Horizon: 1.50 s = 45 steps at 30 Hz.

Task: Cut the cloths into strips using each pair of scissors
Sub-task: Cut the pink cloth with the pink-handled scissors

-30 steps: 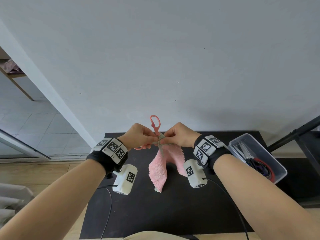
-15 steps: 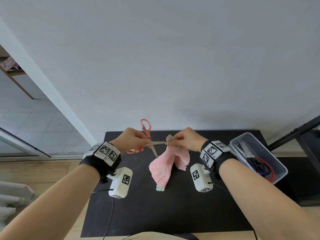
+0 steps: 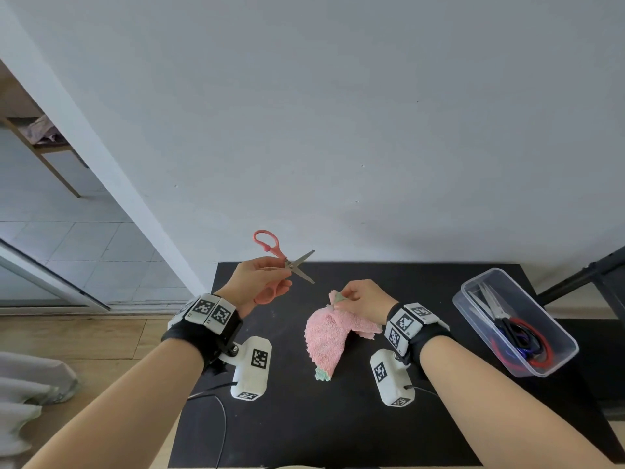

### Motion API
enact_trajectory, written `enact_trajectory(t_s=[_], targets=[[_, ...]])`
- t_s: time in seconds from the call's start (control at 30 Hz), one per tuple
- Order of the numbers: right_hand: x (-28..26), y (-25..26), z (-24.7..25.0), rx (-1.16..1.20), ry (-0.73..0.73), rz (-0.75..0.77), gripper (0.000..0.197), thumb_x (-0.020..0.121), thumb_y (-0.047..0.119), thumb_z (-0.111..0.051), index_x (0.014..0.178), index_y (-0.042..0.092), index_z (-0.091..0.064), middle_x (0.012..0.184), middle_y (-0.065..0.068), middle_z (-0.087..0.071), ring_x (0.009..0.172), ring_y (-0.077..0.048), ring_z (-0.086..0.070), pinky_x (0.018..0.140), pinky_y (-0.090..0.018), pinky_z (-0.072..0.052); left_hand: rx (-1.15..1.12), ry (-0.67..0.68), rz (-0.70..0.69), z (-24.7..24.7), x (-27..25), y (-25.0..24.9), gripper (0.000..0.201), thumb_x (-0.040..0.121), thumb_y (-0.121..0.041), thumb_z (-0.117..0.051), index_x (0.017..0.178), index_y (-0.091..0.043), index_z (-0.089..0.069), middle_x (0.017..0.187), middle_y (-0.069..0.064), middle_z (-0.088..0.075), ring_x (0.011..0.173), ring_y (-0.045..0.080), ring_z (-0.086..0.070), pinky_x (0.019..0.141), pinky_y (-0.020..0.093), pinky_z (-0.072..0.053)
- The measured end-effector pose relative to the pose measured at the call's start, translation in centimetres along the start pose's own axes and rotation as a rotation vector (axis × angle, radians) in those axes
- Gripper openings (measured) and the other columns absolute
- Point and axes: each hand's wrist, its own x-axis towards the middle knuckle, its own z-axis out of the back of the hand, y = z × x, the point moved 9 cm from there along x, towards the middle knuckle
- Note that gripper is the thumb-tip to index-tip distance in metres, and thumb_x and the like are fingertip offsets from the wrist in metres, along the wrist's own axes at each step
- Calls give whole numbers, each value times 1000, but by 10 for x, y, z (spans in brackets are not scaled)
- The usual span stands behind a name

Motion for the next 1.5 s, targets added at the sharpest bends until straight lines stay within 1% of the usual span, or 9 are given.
enact_trajectory(t_s=[0.07, 0.2, 0.4, 0.57, 0.7, 0.87, 1.07, 1.37, 1.5], targets=[[0, 1, -9, -56, 14, 1, 24, 85, 29, -68, 100, 12, -64, 86, 6, -58, 84, -10, -55, 72, -18, -40, -14, -3, 1, 0, -1, 1, 13, 85, 1, -65, 98, 1, -64, 75, 12, -66, 60, 16, -65, 47, 18, -51], [-1, 10, -11, -75, 14, -1, 27, 81, 36, -71, 95, 17, -59, 82, 9, -54, 82, -11, -54, 73, -21, -40, 41, 0, -24, 6, -2, 0, 17, 81, 2, -69, 97, 4, -67, 86, 12, -69, 74, 18, -66, 68, 22, -57], [-8, 37, 8, -6, -77, 48, 47, 82, 44, -67, 117, 16, -54, 109, 3, -57, 103, -14, -56, 90, -27, -44, -24, -3, -63, 2, -1, -15, 5, 81, 0, -69, 85, -2, -70, 81, 8, -66, 71, 16, -63, 69, 22, -52], [-16, 77, 18, 246, -99, 192, 34, 82, 35, -72, 107, 13, -65, 105, -1, -68, 99, -11, -62, 90, -24, -48, -105, 78, -79, -19, 2, -31, 19, 81, -6, -71, 99, 0, -70, 79, 3, -66, 70, 15, -60, 72, 24, -43], [-22, 101, 19, 431, -84, 267, 21, 87, 24, -68, 99, 7, -69, 91, -10, -73, 85, -14, -68, 81, -23, -54, -130, 130, -101, -37, 1, -42, 16, 81, -7, -71, 96, -8, -67, 82, -1, -68, 76, 11, -62, 71, 22, -41], [-24, 106, 23, 480, -55, 268, 7, 87, 13, -68, 85, 6, -70, 73, -3, -73, 74, -13, -72, 71, -22, -57, -158, 145, -123, -42, 1, -48, 24, 80, -10, -73, 103, -11, -66, 94, 2, -70, 87, 15, -65, 75, 24, -44], [-26, 94, 31, 459, -74, 227, 11, 86, 12, -68, 89, 2, -72, 80, -9, -74, 76, -17, -73, 72, -24, -58, -212, 108, -170, -27, 0, -61, 18, 91, -29, -61, 100, -14, -67, 99, 7, -74, 88, 19, -69, 79, 28, -51], [-32, 85, 42, 480, -128, 198, 10, 87, 10, -66, 87, 3, -73, 82, -12, -74, 76, -18, -74, 69, -23, -59, -88, 263, -96, -37, 2, -48, 21, 96, -13, -51, 108, -3, -66, 104, 9, -71, 91, 21, -70, 82, 28, -56], [-34, 80, 44, 494, -137, 191, 12, 87, 11, -66, 90, 1, -72, 84, -14, -74, 78, -20, -74, 71, -25, -59, 2, 378, -16, -50, -1, -38, 26, 97, -10, -50, 117, -2, -64, 116, 13, -68, 106, 26, -67, 88, 32, -55]])
